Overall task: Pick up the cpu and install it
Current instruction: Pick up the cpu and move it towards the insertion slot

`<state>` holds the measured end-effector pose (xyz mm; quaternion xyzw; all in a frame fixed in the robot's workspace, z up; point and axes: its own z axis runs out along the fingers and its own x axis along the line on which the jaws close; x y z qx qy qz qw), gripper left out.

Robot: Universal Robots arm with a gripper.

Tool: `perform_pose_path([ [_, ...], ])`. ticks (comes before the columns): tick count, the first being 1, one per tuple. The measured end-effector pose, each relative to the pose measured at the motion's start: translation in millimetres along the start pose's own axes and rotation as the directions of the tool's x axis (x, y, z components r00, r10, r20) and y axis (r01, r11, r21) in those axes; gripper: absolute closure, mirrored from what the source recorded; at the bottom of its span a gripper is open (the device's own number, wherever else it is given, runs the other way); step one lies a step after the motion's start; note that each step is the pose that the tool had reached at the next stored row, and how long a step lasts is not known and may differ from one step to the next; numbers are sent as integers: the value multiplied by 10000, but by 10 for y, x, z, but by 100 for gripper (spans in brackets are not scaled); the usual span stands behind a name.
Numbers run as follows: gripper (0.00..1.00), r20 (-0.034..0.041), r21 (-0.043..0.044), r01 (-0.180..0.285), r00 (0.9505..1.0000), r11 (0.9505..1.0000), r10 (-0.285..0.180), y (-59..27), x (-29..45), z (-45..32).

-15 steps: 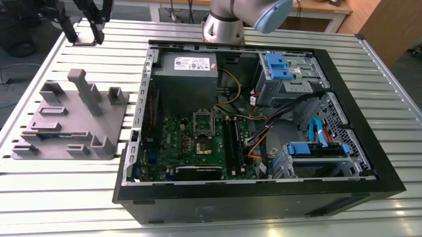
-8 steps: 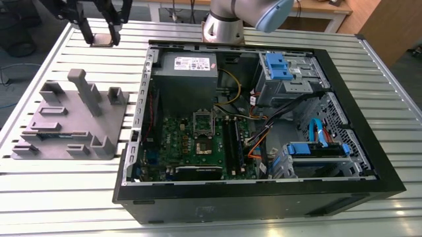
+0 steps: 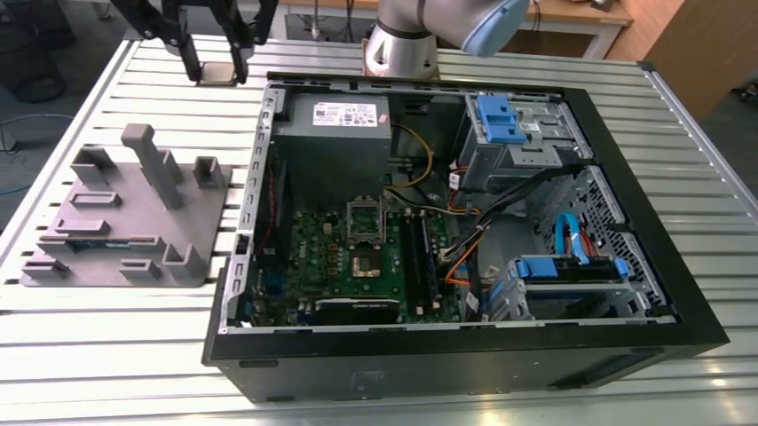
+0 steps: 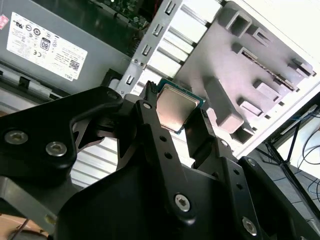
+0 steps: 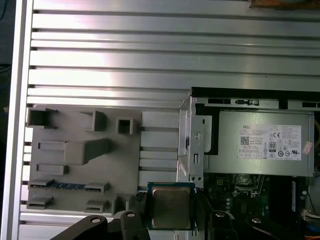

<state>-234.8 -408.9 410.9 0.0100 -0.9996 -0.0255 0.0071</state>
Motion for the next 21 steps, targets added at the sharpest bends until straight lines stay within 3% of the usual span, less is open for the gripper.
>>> perform_pose_path([
  [13, 53, 0, 0, -1, 10000, 10000, 1, -10, -489, 6],
  [21, 53, 1, 0, -1, 10000, 10000, 1, -17, -829, 12],
])
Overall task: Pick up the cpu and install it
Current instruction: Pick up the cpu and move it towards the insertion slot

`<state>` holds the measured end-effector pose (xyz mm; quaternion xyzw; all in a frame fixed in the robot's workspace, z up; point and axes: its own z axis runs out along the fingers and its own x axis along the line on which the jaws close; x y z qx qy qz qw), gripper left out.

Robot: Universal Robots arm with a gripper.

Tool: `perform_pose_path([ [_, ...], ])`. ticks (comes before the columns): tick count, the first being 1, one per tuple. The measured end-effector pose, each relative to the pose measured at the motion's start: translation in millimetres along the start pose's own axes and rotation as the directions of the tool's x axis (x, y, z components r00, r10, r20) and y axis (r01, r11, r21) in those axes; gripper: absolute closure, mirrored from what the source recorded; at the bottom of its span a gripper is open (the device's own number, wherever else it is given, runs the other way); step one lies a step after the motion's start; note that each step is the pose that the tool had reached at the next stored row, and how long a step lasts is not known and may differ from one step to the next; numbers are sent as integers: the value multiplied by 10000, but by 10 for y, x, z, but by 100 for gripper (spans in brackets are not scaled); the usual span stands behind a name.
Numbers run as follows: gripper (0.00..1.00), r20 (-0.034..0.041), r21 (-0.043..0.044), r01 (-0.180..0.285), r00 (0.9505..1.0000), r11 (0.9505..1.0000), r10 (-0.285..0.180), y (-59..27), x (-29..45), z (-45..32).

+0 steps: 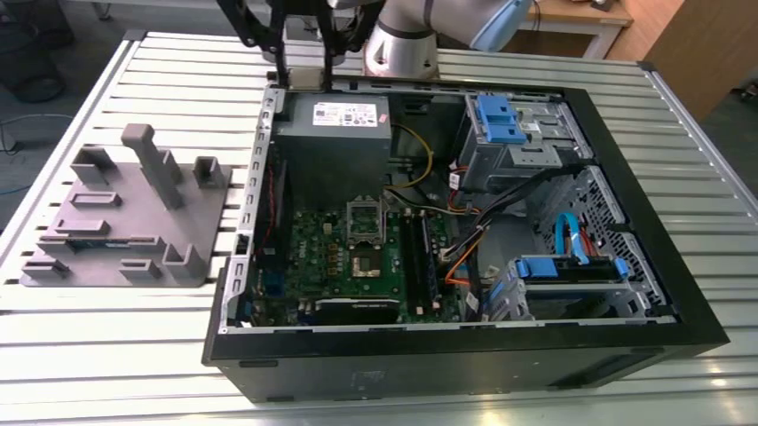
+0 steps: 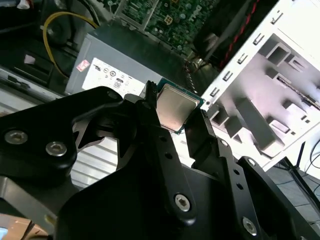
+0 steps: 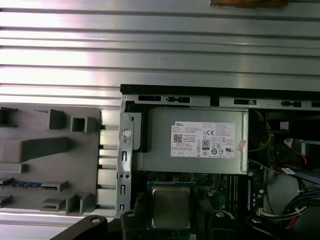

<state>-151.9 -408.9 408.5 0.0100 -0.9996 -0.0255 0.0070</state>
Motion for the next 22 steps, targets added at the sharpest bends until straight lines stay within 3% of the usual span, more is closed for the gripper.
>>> perform_pose_path([
  [16, 53, 0, 0, 1, 10000, 10000, -1, -14, -646, 16],
  [18, 53, 0, 0, 1, 10000, 10000, -1, -15, -693, 19],
  [22, 53, 4, -1, -69, 10000, 10000, 69, -16, -711, 34],
])
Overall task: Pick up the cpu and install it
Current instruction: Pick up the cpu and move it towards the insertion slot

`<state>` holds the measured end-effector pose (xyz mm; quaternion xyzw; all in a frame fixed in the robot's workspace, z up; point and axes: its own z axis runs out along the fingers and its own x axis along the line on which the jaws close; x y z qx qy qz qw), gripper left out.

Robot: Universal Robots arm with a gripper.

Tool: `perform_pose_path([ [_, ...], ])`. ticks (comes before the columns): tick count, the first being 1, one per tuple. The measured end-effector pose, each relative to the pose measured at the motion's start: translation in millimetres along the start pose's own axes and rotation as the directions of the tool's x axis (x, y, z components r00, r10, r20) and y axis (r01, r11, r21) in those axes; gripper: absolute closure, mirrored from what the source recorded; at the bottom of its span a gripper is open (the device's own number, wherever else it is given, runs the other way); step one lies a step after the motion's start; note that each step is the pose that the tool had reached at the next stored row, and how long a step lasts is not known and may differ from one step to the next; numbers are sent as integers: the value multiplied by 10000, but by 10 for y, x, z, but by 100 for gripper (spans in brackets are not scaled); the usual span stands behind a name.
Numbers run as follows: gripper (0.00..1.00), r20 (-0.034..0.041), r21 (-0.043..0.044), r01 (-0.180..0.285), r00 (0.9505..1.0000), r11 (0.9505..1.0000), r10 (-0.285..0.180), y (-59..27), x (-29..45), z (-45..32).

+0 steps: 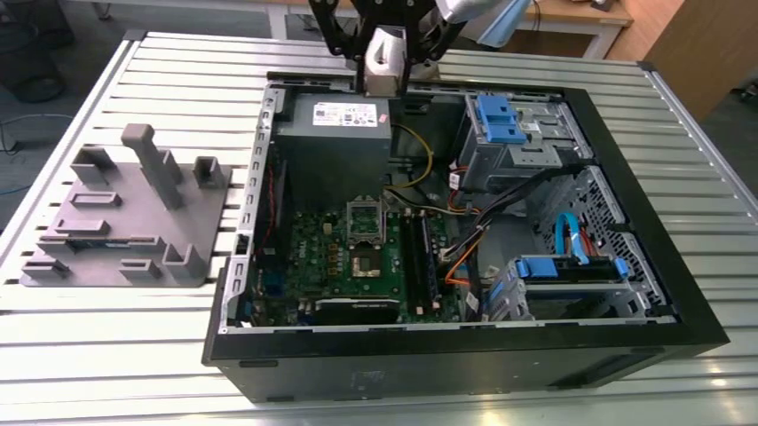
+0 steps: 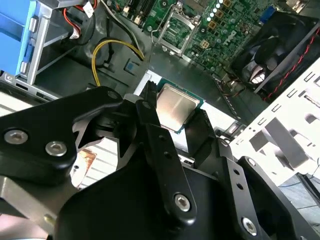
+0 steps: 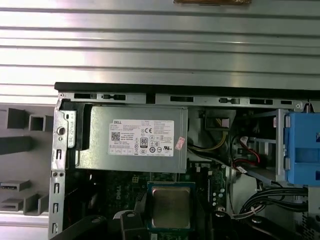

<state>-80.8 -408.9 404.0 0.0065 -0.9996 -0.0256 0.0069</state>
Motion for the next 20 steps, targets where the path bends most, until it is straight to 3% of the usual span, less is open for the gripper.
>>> perform_pose_path([
  [10, 53, 9, -4, -160, 9999, 9999, 160, -7, -6, 19],
  [20, 53, 8, 0, -169, 9999, 9999, 169, -98, -6, 48],
])
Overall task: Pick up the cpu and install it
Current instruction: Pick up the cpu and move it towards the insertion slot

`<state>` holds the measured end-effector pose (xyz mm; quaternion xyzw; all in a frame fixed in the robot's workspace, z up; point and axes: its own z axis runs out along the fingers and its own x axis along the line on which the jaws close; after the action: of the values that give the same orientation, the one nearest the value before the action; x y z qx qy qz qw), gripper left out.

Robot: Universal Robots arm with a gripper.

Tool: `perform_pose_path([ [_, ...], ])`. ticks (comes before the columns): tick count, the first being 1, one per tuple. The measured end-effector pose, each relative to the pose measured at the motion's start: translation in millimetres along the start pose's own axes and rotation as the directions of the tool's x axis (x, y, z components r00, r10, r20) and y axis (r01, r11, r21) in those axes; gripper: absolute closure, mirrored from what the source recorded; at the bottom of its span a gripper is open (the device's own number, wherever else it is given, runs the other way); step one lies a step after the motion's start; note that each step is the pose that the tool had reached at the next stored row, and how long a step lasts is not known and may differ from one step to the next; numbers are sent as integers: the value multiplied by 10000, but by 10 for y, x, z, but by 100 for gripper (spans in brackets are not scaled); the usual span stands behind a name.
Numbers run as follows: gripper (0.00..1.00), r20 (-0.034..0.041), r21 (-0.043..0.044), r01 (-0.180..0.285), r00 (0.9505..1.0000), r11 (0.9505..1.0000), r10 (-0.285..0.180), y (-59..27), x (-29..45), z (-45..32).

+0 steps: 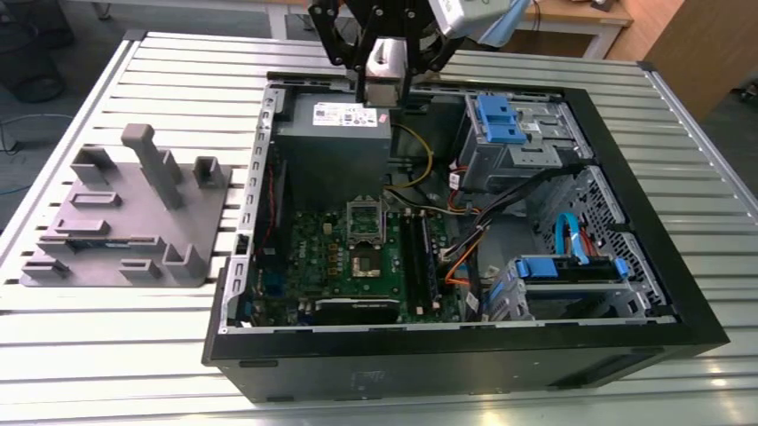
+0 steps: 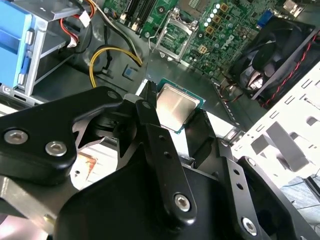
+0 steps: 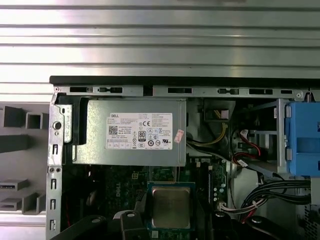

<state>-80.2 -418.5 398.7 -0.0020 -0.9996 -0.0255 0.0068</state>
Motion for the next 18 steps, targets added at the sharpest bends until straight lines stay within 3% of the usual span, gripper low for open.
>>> perform_pose_path([
  [10, 53, 2, -1, -20, 10000, 10000, 20, -137, -1, 60],
  [18, 53, 3, 3, -47, 10000, 10000, 47, -199, -2, 125],
])
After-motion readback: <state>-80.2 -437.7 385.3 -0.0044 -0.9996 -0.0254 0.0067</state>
